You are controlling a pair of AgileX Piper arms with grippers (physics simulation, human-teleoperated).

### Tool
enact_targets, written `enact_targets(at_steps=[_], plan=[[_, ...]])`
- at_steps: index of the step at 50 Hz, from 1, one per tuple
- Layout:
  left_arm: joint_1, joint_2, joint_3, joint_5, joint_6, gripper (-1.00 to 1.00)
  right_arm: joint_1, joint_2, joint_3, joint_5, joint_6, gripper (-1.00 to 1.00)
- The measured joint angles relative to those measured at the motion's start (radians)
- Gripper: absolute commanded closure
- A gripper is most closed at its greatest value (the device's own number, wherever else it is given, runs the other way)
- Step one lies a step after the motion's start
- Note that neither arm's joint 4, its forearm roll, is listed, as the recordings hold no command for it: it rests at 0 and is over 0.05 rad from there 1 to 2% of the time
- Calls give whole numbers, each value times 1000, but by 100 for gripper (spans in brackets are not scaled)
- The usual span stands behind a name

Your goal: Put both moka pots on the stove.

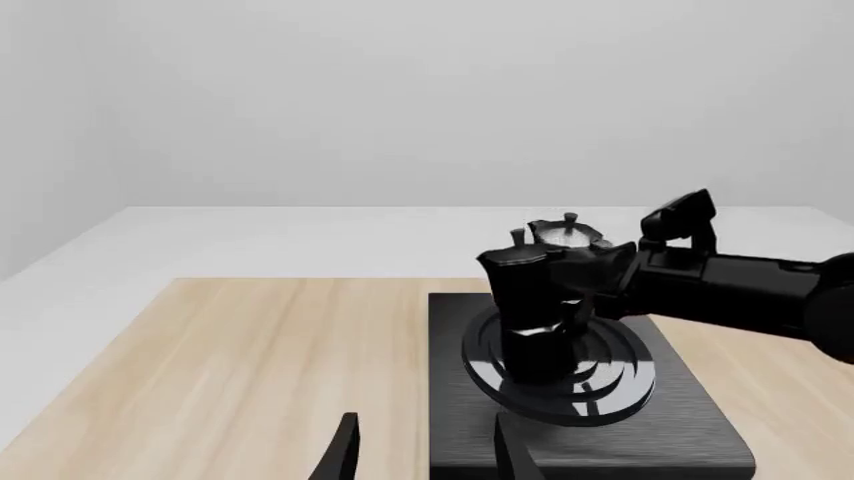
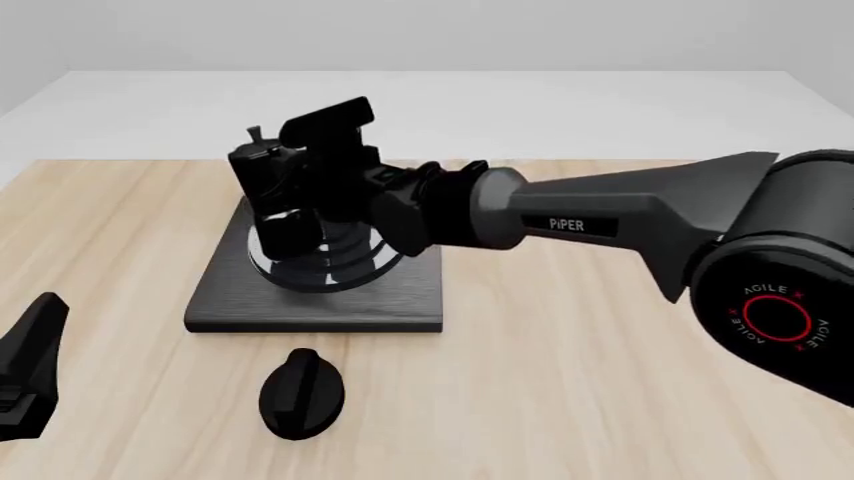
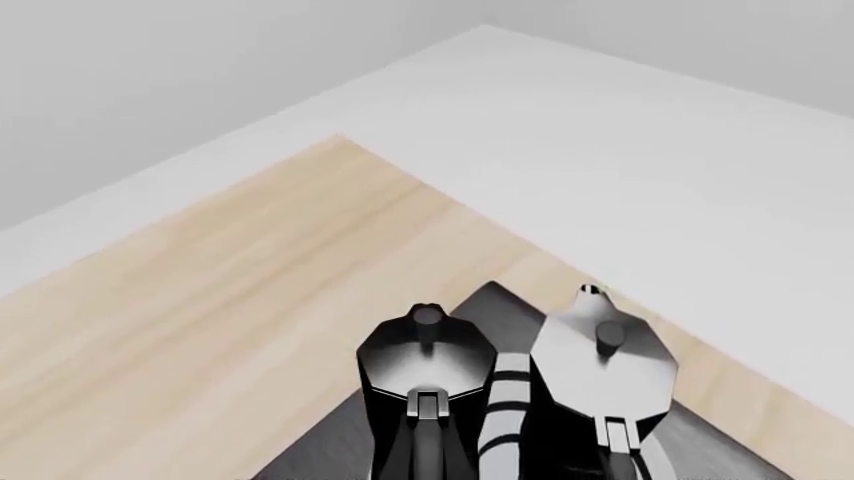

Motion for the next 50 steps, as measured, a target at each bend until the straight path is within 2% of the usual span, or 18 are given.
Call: enact_targets(at_steps=[34, 50], plan=[[0, 0, 0, 0, 0, -100, -3, 3, 11, -17, 18, 100], [0, 0, 0, 0, 0, -100, -3, -19, 55, -31, 28, 100]])
